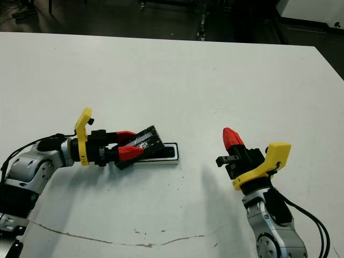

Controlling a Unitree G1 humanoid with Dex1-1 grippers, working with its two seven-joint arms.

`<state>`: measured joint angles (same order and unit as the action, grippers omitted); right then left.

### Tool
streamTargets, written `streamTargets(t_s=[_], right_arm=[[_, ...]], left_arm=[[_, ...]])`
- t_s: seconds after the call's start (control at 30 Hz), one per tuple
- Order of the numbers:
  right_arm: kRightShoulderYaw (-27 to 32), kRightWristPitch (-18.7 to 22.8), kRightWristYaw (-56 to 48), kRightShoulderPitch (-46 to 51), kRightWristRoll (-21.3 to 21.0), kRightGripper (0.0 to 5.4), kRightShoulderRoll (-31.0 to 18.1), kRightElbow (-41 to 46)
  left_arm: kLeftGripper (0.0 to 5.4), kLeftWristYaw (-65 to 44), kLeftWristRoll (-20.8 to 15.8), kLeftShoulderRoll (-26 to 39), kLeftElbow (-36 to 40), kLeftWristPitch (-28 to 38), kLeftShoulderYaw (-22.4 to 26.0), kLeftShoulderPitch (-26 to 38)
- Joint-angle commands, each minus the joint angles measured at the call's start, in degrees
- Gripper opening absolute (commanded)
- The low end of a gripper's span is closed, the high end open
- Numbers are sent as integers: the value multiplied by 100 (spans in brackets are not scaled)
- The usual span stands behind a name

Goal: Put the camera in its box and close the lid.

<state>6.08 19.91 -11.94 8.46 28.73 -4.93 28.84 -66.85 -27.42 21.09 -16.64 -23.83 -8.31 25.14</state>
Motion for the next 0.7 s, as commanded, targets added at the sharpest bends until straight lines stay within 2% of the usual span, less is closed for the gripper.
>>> streamTargets(t_s=[0.03,0.3,0.7], right_arm=[[42,43,58,20,20,0,-34,15],[45,8,47,61,10,0,-54,25],[52,40,53,66,27,0,-54,26]], left_arm=[[313,-21,244,-167,-285,-40,-240,12],[313,-130,407,-286,-455,329,-370,-3],[313,-265,508,-409,-602,324,-577,72]])
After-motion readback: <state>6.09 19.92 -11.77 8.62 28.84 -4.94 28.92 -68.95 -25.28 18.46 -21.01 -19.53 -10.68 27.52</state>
